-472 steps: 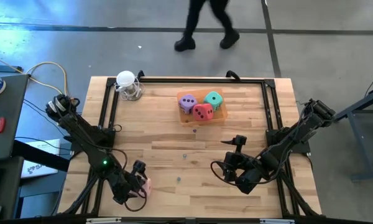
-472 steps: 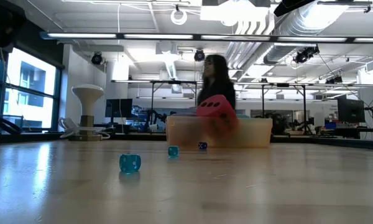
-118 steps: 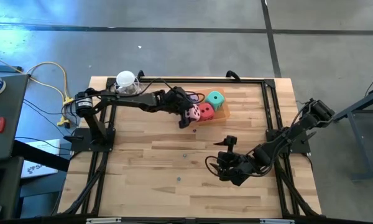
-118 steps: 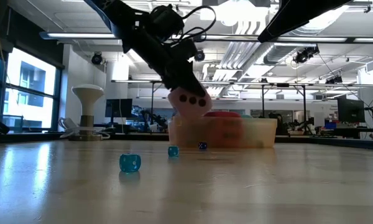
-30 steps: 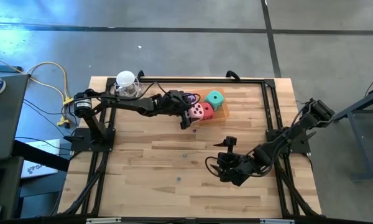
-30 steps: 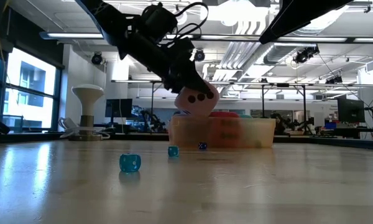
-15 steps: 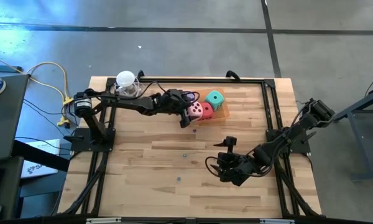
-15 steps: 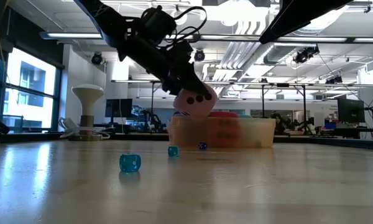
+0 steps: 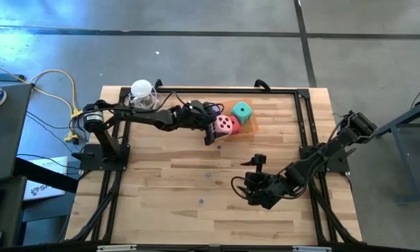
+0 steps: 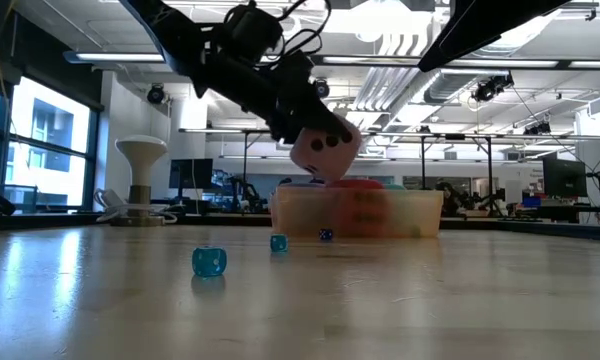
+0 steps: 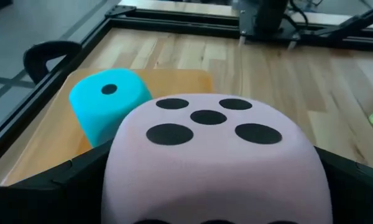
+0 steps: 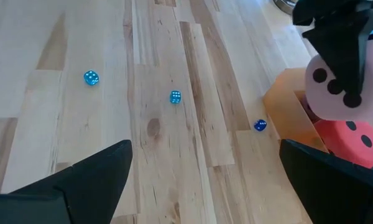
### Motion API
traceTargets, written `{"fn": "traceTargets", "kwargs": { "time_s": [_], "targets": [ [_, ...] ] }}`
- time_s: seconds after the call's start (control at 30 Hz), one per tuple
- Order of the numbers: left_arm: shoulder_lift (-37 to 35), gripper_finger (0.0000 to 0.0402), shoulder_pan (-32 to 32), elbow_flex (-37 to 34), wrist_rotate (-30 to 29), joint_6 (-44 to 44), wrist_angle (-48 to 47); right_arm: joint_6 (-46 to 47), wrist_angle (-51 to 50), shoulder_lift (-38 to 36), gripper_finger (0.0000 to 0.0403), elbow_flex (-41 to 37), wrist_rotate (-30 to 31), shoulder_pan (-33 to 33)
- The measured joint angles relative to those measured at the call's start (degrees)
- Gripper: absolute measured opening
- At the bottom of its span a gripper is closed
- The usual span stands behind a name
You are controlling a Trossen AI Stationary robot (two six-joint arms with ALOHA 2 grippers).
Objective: Pick & Place Dice
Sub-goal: Put the large pink dice into the orange container
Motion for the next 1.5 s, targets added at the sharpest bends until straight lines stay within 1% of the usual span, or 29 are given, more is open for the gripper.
{"fn": "traceTargets", "kwargs": {
  "time_s": [0.2, 0.37, 0.57, 0.8, 0.93, 1.07, 1.2, 1.37, 1.5],
  "targets": [
    [0.0, 0.0398, 0.02, -1.57, -1.07, 0.09, -0.1, 0.0, 0.0, 0.0, 0.04, 0.0, 0.05, 0.0],
    [0.0, 0.0398, 0.04, -2.09, -1.34, -1.08, 3.39, -0.02, 0.0, 0.0, 0.04, 0.0, 0.09, 0.0],
    [0.0, 0.0398, 0.78, -3.14, -1.63, -1.97, 3.52, 0.02, 0.0, 0.0, 0.04, 0.0, 0.07, 0.0],
    [-0.35, 0.0398, 1.28, -5.53, -1.57, -2.79, 5.99, 0.04, 0.0, 0.0, 0.04, 0.0, -0.13, 0.0],
    [-2.65, 0.0398, 1.33, -5.84, -1.85, -2.53, 4.03, 0.02, -0.04, 0.0, 0.04, 0.0, -0.14, 0.0],
    [-6.42, 0.0398, 1.33, -5.75, -1.85, -1.8, -0.42, 0.02, -0.02, 0.0, 0.04, 0.0, -0.14, 0.0],
    [-6.2, 0.0398, 1.33, -5.77, -1.82, -2.42, -2.83, 0.0, -0.02, 0.0, 0.04, 0.0, -0.13, 0.0],
    [-3.93, 0.0398, 1.33, -5.75, -1.9, -1.29, -2.85, 0.04, 0.44, 0.0, 0.04, 0.0, -0.13, 0.0],
    [-3.87, 0.0398, 1.38, -5.75, -2.89, -0.01, -3.04, -0.02, 0.39, 0.0, 0.04, 0.0, -0.03, 0.0]
  ]
}}
